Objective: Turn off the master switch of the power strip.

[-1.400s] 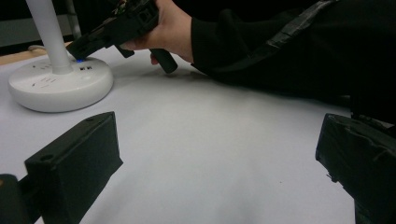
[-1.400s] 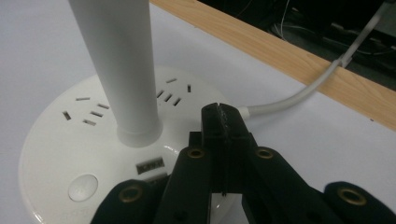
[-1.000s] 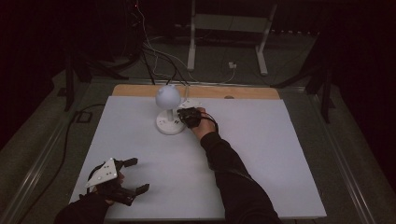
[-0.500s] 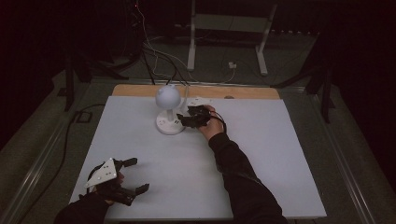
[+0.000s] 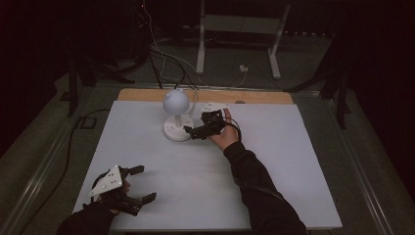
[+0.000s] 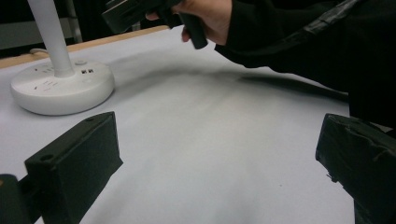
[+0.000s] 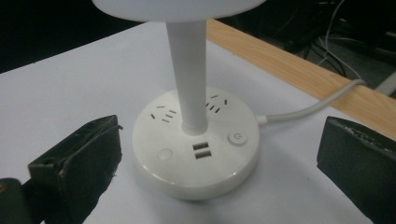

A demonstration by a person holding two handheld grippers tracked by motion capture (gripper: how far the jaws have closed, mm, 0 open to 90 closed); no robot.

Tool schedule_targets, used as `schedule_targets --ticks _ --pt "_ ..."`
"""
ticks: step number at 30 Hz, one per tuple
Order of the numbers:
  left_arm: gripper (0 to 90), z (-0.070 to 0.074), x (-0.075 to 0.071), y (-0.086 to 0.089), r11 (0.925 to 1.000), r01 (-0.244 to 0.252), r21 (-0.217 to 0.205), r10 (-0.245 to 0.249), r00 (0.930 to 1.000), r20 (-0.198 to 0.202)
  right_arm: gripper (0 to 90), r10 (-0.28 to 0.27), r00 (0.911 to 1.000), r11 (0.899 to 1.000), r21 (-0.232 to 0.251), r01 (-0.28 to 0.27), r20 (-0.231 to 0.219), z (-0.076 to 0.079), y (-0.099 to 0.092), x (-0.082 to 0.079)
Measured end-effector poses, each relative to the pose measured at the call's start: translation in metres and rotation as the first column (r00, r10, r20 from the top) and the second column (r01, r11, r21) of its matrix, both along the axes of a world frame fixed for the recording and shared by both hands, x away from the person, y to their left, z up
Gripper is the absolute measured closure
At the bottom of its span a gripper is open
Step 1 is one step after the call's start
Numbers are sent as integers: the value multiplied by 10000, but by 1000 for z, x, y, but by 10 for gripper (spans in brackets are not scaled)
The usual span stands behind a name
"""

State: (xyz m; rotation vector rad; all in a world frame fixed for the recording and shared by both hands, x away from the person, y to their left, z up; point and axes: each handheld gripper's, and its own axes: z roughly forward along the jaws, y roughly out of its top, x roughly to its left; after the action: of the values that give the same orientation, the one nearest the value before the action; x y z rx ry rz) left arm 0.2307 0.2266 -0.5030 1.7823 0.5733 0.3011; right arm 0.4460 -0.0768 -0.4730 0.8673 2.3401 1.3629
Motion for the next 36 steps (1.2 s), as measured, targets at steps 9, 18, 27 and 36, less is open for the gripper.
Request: schedule_targets --ticks 9,18,27,36 --pt "4 0 0 -1 10000 45 11 -45 10000 5 3 538 9979 9982 -257 -547 -357 16 -14 -15" --pt "4 -1 1 -1 10000 48 13 -48 10000 -46 3 891 9944 9941 -563 -923 -573 26 -39 -33" --pt "4 -1 1 -2 10000 42 36 -41 10000 -57 3 858 9948 9945 -550 -887 -544 30 -68 -53" --pt "4 -1 1 -2 10000 53 34 -53 10000 -58 3 825 9960 9956 -422 -839 -333 30 -96 -79"
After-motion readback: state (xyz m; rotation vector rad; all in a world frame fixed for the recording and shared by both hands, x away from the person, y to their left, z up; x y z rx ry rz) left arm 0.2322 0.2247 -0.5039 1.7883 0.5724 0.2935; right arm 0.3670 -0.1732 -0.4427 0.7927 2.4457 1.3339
